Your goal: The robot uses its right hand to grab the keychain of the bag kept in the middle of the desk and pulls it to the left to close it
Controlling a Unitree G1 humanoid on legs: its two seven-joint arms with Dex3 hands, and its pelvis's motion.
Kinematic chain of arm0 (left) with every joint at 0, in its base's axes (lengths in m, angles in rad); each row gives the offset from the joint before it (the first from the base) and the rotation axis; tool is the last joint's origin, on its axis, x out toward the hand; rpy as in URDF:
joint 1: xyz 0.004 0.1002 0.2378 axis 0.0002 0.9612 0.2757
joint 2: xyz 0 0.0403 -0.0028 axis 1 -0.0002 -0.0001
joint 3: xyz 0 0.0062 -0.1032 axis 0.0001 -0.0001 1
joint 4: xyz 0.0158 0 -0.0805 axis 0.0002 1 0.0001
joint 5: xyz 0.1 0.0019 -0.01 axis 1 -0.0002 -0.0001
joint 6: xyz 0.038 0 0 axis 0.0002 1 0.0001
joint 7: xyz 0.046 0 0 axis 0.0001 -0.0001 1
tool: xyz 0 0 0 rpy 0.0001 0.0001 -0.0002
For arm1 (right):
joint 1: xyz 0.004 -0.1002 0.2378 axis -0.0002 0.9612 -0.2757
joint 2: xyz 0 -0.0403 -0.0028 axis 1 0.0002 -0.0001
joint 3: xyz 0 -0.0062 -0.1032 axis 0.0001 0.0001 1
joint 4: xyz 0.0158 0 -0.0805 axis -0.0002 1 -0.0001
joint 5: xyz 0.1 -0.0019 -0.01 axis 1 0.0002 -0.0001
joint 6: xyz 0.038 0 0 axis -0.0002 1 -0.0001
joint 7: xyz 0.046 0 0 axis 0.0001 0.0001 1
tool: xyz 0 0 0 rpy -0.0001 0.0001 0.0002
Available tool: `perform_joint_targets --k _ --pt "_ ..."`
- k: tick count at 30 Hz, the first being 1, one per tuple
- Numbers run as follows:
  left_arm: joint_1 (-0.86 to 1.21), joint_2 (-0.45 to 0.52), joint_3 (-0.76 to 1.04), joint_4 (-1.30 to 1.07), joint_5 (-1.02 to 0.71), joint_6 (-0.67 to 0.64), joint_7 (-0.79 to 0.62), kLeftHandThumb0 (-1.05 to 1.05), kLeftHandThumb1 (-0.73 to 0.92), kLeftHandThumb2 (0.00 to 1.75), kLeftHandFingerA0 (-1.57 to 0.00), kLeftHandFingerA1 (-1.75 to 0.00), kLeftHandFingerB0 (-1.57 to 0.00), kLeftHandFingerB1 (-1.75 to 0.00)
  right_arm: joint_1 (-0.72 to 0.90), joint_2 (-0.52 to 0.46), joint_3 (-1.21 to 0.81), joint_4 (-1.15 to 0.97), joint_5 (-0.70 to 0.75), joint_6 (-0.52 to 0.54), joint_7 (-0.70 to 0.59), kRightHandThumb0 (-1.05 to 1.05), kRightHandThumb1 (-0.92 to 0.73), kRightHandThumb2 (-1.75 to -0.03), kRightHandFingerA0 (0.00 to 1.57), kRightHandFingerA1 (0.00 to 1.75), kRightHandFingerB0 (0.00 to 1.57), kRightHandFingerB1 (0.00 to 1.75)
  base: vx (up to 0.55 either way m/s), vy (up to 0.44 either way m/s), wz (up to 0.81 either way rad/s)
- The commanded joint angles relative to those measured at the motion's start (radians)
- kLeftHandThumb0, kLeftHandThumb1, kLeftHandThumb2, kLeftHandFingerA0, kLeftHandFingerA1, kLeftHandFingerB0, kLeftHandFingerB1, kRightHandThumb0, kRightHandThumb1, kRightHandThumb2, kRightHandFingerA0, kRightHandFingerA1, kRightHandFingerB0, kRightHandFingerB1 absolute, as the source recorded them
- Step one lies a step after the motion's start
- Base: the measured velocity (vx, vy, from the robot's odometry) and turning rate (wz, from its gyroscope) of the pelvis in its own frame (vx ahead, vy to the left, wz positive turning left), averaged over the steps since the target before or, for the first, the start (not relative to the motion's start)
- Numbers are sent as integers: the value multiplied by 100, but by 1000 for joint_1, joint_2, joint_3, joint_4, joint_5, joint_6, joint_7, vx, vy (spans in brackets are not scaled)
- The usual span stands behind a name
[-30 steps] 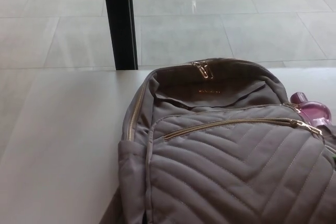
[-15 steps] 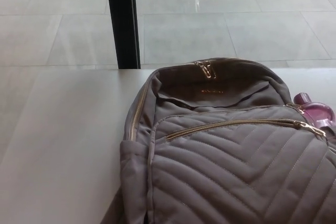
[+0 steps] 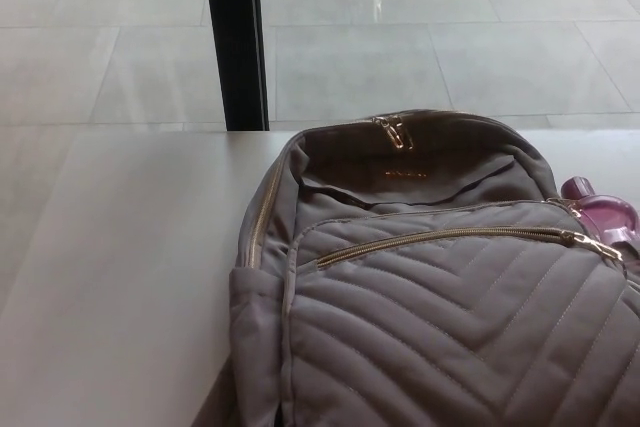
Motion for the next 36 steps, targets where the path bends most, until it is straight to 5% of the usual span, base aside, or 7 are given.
perform_joint_targets --k 1,3,9,10,30,34,36 --pt "-1 32 -2 12 -38 -52 -63 -105 38 58 -108 -102 -97 -99 19 -42 26 -4 -88 -76 61 -61 -60 -59 52 49 34 31 0 0 0" --pt "-3 34 -4 19 -37 -53 -50 -105 38 59 -109 -102 -96 -101 18 -50 32 0 -105 -86 62 -62 -48 -84 49 60 26 44 0 0 0" --pt "7 40 -10 13 -45 -53 -58 -105 37 59 -110 -102 -91 -104 12 -67 45 14 -161 -105 42 -56 -59 -58 54 51 34 32 0 0 0" --pt "5 43 -14 18 -41 -59 -55 -105 38 60 -110 -103 -91 -105 0 -70 46 20 -174 -95 31 -59 -47 -82 50 61 27 44 0 0 0" --pt "-2 48 -28 35 -47 -54 -33 -105 41 59 -104 -110 -87 -110 -35 -41 74 -34 -245 -43 1 -60 -48 -83 66 70 33 46 0 0 0" --pt "1 49 -29 36 -46 -59 -37 -105 41 60 -104 -110 -87 -110 -16 -33 88 -27 -259 -52 -3 -52 -57 -58 70 62 39 33 0 0 0" --pt "0 50 -29 40 -45 -60 -37 -105 41 60 -104 -110 -87 -110 -13 -34 98 -17 -274 -70 -6 -59 -47 -82 66 68 33 47 0 0 0"
